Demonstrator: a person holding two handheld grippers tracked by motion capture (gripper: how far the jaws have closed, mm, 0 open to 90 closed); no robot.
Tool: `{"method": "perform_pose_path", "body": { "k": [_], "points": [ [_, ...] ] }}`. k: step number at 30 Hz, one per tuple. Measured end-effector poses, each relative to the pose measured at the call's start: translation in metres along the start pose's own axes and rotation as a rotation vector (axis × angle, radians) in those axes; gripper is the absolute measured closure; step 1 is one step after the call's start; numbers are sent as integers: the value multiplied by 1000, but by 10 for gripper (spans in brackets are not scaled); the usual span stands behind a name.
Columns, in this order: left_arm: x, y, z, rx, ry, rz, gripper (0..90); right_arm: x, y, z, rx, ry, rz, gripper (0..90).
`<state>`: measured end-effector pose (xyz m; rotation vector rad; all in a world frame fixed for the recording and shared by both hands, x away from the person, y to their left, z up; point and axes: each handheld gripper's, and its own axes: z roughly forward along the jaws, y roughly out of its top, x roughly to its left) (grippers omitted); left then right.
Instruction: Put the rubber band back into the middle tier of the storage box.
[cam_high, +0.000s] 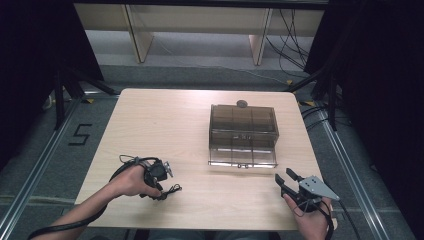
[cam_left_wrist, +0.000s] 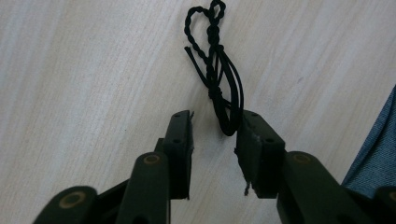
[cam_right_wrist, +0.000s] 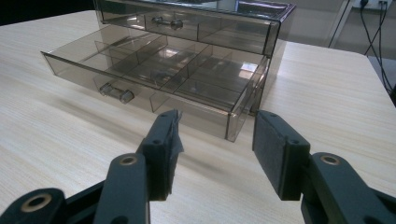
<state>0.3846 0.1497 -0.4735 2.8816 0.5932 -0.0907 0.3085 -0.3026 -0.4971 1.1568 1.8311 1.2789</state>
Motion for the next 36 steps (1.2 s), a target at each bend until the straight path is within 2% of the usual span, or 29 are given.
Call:
{"method": "perform_pose_path", "body": {
  "k": [8,13,16,17,21,28,29,30,31,32,33,34,35,36],
  "points": [
    [-1,3,1,25,7,47,770,-1,0,1,-16,0,-5,518],
    [-1,3,2,32,7,61,812,-1,0,1,-17,5,-10,518],
    [-1,4,2,29,8,67,827,-1,0,1,-14,1,-2,518],
    [-1,4,2,28,9,69,848,1,0,-1,7,-4,15,518],
    [-1,4,1,16,13,79,870,0,0,0,-3,-2,7,518],
    [-3,2,0,-21,20,101,876,0,0,0,2,6,-2,518],
    [-4,1,0,-37,23,103,877,2,0,-1,9,-6,12,517],
    [-4,1,0,-37,23,103,877,0,0,0,0,-1,-13,517],
    [-4,1,-1,-46,22,103,877,0,0,0,0,-1,-13,517],
    [-4,-1,-2,-73,24,97,877,0,0,1,-2,4,-20,517],
    [-3,-1,-3,-82,27,98,877,0,1,0,1,4,-14,517],
    [-4,-2,-3,-97,27,93,877,0,1,0,-8,-3,-29,517],
    [-4,-3,-4,-114,31,89,878,0,1,0,-2,6,-16,517],
    [-5,-4,-3,-141,31,73,878,2,1,-1,2,-7,10,517]
  ]
}}
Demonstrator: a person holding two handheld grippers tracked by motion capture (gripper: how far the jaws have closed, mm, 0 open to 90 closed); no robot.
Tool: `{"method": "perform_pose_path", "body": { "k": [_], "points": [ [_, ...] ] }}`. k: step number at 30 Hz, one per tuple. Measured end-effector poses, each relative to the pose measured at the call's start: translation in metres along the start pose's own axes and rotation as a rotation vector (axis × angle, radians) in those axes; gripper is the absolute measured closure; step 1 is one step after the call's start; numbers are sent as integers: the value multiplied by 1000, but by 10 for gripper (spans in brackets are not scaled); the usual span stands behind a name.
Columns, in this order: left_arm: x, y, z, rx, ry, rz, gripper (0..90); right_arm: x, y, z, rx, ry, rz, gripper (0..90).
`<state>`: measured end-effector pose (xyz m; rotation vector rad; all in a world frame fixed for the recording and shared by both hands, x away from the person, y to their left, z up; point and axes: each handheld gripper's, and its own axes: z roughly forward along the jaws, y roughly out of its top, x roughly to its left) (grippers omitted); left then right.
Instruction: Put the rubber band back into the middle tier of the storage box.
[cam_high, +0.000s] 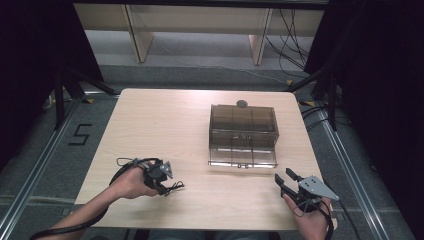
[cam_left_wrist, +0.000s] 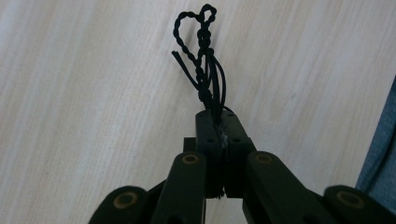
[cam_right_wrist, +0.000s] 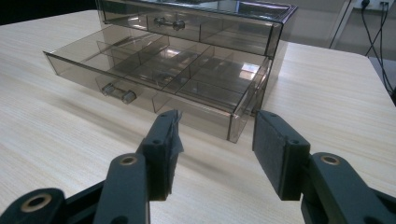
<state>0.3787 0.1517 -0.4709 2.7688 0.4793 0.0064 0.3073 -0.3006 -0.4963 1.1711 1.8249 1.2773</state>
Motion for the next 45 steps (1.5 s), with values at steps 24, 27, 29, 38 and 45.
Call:
{"method": "perform_pose_path", "body": {
  "k": [24,27,29,38,45],
  "points": [
    [-16,-4,-12,-578,183,-32,880,19,21,4,-50,97,-21,520],
    [-19,1,-13,-648,186,-27,879,24,27,5,-60,123,-24,520],
    [-18,3,-14,-660,195,-7,879,28,30,7,-78,138,-18,520],
    [-26,19,-9,-734,182,4,878,47,45,19,-91,205,-55,520],
    [-29,30,-7,-748,183,29,879,59,54,28,-99,244,-61,522]
  ]
}}
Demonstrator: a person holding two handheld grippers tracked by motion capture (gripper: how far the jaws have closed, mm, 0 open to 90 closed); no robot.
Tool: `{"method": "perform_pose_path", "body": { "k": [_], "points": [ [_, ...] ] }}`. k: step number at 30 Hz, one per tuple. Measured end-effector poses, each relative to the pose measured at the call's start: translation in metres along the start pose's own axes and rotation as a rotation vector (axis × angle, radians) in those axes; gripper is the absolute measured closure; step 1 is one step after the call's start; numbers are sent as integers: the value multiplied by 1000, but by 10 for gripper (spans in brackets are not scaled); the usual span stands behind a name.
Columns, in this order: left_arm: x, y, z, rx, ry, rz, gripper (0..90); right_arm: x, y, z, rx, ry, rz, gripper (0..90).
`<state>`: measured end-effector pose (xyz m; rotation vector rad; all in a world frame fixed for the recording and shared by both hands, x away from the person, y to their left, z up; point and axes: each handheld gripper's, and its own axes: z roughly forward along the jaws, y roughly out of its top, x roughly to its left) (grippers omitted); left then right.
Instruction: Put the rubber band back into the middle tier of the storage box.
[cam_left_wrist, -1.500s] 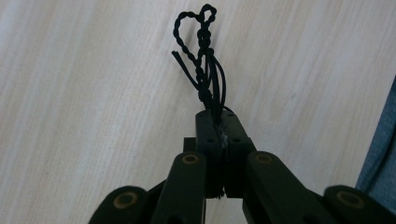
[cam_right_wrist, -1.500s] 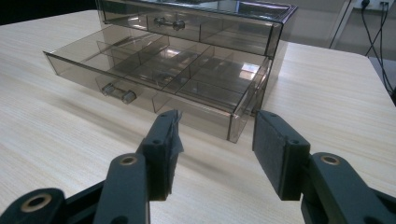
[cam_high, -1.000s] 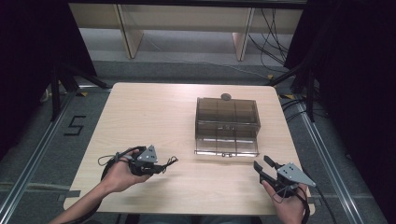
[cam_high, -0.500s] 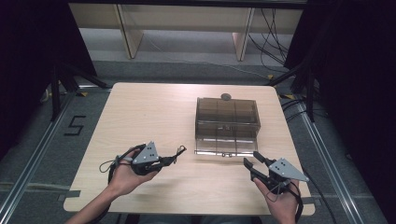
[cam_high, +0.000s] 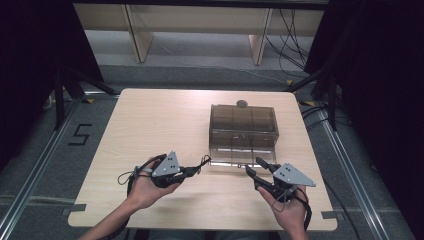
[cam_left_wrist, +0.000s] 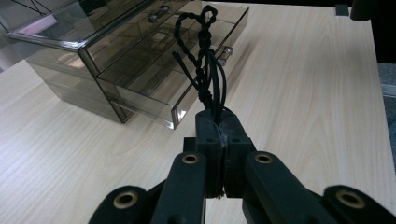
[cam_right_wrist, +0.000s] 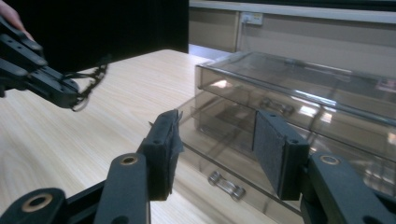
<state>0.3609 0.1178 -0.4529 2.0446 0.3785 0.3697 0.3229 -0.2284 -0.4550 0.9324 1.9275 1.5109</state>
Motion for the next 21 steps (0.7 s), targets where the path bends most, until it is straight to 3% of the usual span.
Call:
{"method": "perform_pose_path", "body": {
  "k": [6,12,13,14,19,21],
  "points": [
    [-2,4,8,-2,-18,-4,878,7,5,10,8,23,-4,521],
    [-4,9,14,-2,-25,19,878,14,8,21,4,70,-2,521],
    [-4,10,15,-1,-29,22,878,16,10,23,11,67,-27,521],
    [-4,12,17,-6,-31,22,878,18,10,25,18,76,-7,521],
    [-5,14,20,-8,-31,29,878,24,13,34,1,112,-13,522],
    [-6,15,21,-9,-40,37,878,25,14,34,12,102,-17,522]
  ]
}}
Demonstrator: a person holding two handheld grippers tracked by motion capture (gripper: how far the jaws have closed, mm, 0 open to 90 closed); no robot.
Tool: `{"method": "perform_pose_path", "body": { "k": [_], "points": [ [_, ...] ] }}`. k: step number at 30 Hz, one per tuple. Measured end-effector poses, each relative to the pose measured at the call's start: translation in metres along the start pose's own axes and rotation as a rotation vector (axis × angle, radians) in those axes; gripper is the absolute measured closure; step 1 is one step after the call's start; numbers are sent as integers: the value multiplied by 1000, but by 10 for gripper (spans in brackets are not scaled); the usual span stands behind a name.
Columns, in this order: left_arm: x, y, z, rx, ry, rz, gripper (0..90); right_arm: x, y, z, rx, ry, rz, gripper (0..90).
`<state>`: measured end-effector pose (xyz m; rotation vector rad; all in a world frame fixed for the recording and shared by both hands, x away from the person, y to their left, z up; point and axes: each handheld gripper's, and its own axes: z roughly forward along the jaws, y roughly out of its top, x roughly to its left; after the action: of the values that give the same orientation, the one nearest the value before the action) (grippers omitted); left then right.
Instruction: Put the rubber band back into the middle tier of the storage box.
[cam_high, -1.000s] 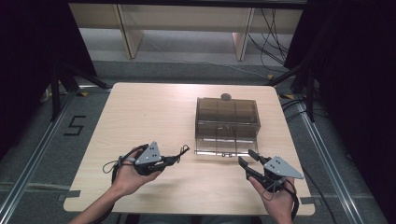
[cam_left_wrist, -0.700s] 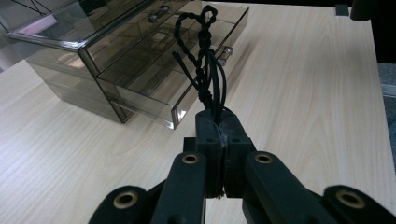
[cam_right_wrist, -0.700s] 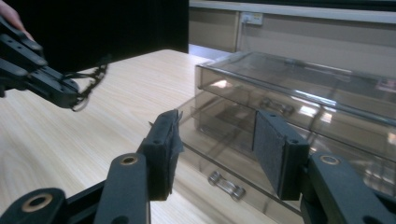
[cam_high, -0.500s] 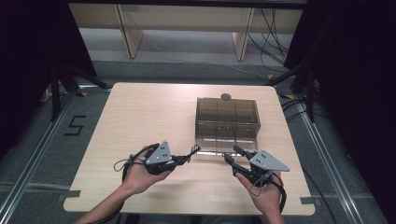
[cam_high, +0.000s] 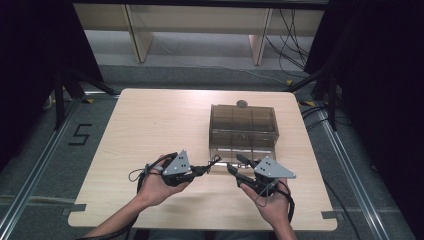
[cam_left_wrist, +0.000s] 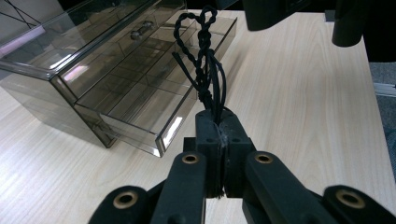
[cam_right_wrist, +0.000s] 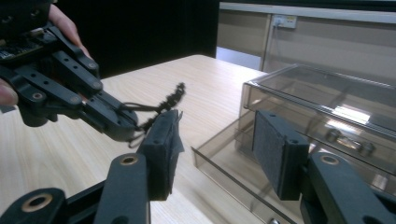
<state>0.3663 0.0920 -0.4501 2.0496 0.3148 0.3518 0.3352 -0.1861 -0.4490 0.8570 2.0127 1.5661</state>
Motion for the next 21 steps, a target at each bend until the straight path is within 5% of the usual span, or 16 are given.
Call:
{"method": "perform_pose_path", "body": {
  "k": [6,14,21],
  "points": [
    [-1,3,3,4,-3,4,878,8,3,11,6,48,-2,526],
    [-4,4,7,2,-10,13,878,9,5,17,10,54,-25,544],
    [-5,6,10,6,-17,25,878,11,4,21,17,87,-1,577]
  ]
}}
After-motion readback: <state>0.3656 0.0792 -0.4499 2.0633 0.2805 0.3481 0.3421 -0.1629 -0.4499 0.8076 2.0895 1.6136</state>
